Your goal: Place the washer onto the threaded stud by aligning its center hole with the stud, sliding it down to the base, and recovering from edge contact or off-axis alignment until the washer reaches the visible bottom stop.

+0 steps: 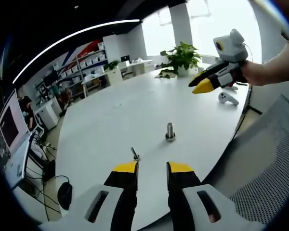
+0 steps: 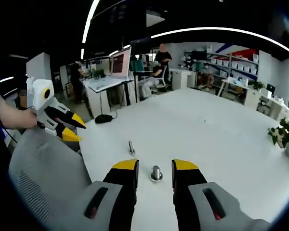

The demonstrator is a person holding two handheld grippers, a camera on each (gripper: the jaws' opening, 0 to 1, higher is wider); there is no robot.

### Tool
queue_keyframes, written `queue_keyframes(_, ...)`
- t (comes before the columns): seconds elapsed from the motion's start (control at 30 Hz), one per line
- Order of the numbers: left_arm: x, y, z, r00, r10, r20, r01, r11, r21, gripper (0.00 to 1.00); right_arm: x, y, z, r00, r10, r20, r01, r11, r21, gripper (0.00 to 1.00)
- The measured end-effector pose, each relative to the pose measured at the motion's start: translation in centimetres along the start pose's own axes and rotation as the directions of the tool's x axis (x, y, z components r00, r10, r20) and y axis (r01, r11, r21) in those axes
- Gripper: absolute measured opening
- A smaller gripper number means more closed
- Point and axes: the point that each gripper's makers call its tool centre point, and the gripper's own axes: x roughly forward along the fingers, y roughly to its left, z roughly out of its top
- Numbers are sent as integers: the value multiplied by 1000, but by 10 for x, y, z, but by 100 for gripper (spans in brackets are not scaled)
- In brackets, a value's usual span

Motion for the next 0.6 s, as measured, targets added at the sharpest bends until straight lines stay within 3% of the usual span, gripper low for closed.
queue_keyframes(0.07,-1,-1,1,1000,1,4,-1,1000,1,21,-11,5,7,998,-8,68,8,1000,-2,32)
queue_keyframes(0.4,-2,-2,3,1000,1,11,-1,1000,14,21,-44,20,-15,998,-12,66,9,999,50,36)
queue_keyframes(0.6,-4,2,6,999,13,32,-13,1000,7,21,-60,27,-6,991,-50,123,30,986,166,39)
